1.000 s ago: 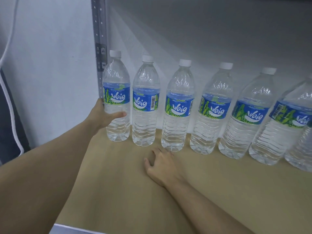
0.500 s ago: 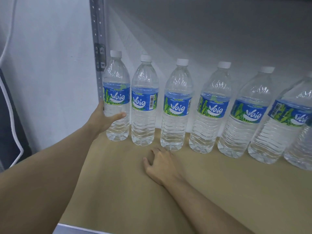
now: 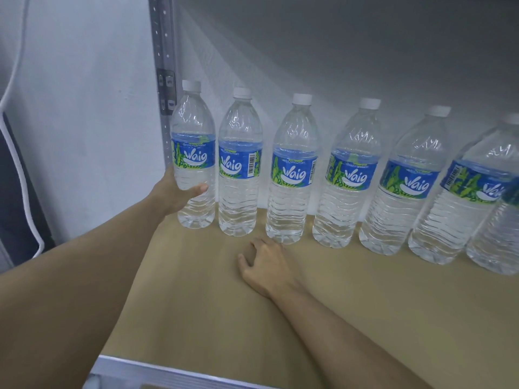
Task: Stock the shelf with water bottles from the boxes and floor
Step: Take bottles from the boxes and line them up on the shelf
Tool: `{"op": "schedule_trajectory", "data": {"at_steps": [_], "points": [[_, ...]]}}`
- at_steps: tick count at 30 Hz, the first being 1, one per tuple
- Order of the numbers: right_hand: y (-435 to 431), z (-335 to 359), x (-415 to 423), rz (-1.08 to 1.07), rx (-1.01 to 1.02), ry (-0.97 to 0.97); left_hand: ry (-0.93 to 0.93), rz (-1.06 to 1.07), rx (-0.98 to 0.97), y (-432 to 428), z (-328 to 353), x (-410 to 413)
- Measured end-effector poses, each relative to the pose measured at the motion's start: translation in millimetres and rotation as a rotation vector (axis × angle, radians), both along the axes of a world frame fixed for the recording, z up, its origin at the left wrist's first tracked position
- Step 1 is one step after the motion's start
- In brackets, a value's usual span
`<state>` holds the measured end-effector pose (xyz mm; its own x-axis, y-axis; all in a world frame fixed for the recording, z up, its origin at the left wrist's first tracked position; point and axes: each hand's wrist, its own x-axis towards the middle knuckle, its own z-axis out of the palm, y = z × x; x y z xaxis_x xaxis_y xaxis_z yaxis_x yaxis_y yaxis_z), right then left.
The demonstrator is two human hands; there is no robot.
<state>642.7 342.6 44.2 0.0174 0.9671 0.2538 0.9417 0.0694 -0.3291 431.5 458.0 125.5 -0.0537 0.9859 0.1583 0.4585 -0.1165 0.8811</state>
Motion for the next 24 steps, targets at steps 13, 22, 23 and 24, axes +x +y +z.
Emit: {"op": "schedule_trajectory", "data": {"at_steps": [13,22,23,24], "points": [[-43.7,21.5,-6.1,-0.017,-0.026,-0.166,0.328,0.042,0.005,-122.1,-1.6,-11.6],[-158.9,27.6,-45.4,-0.002,-0.06,0.043,0.418,-0.049,0.117,-277.9,-9.6,-65.5],[-175.7,26.6,-54.8,0.024,-0.058,0.045,0.437,-0.058,0.096,-294.5,-16.1,-73.2],[-192.1,25.5,-63.4,0.054,-0.055,0.037,0.461,-0.067,0.076,-309.9,-23.4,-81.0]]}}
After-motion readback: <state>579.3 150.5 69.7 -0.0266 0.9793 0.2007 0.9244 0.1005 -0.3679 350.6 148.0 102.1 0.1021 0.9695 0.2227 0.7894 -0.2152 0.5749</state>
